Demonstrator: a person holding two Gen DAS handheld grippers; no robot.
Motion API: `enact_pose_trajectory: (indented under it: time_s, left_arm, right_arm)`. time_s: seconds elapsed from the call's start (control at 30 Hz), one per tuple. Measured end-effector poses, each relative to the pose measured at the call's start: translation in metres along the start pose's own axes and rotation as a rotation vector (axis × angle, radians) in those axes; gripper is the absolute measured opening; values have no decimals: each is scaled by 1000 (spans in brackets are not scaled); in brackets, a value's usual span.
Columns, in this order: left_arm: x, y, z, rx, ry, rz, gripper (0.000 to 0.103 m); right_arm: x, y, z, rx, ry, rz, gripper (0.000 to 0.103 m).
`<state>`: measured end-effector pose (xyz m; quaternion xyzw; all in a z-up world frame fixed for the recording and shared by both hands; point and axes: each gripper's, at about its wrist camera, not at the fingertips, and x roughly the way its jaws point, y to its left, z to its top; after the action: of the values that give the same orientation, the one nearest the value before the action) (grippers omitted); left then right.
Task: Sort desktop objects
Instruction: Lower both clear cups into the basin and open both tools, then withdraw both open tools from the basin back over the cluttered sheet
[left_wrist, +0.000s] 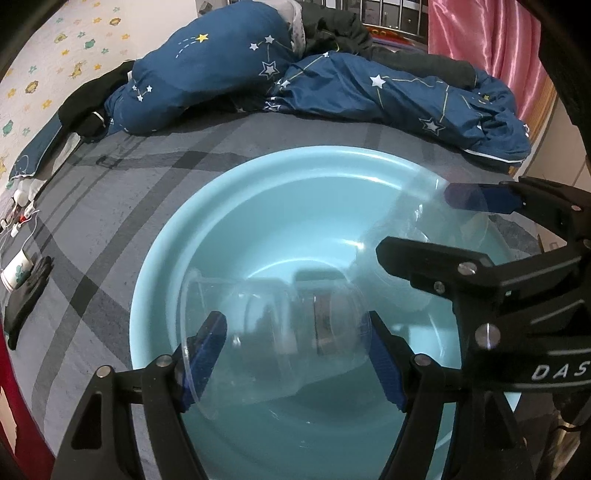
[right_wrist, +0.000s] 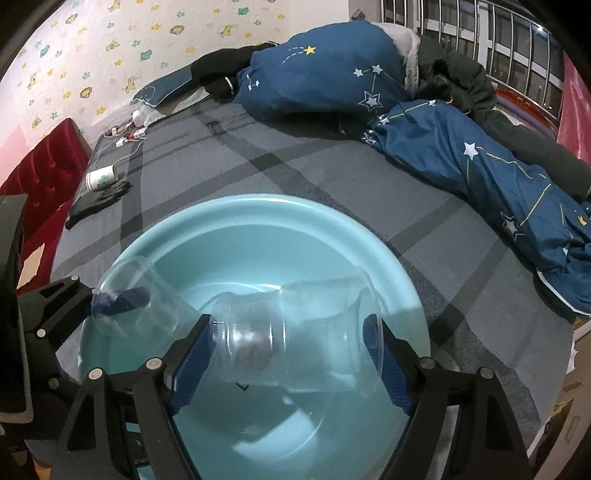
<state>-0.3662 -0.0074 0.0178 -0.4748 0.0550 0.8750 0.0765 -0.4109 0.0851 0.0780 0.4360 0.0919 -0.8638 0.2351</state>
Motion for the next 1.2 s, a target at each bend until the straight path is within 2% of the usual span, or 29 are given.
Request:
enact_pose_trajectory:
  time_s: [0.03, 0.07, 0.13, 0.27, 0.53, 0.7, 1.2]
  left_arm:
    - [0, 0, 0, -2, -2, -5, 97]
    - [0, 0, -1, -3, -3, -8, 103]
    - [-1, -1, -2, 1, -2, -18, 103]
    - [-6, 0, -3, -4, -12, 0, 103]
    - [-29, -4, -9, -11, -24, 5, 103]
    - [-42, -8, -16, -14, -25, 4, 103]
    - [-82, -20, -57, -19, -31, 26, 103]
  right_arm:
    - [0, 0, 0, -1, 1, 3, 94]
    - [-1, 0, 0, 2, -1, 5, 98]
    - [-3, -1, 1, 5, -2, 5, 103]
    - [-8, 0, 0, 2, -5, -17, 103]
    - [-30, -3, -4, 18, -11, 0, 103]
    - [-47, 4, -11, -27, -8, -39, 103]
    - [-111, 2, -42, -4, -56, -43, 103]
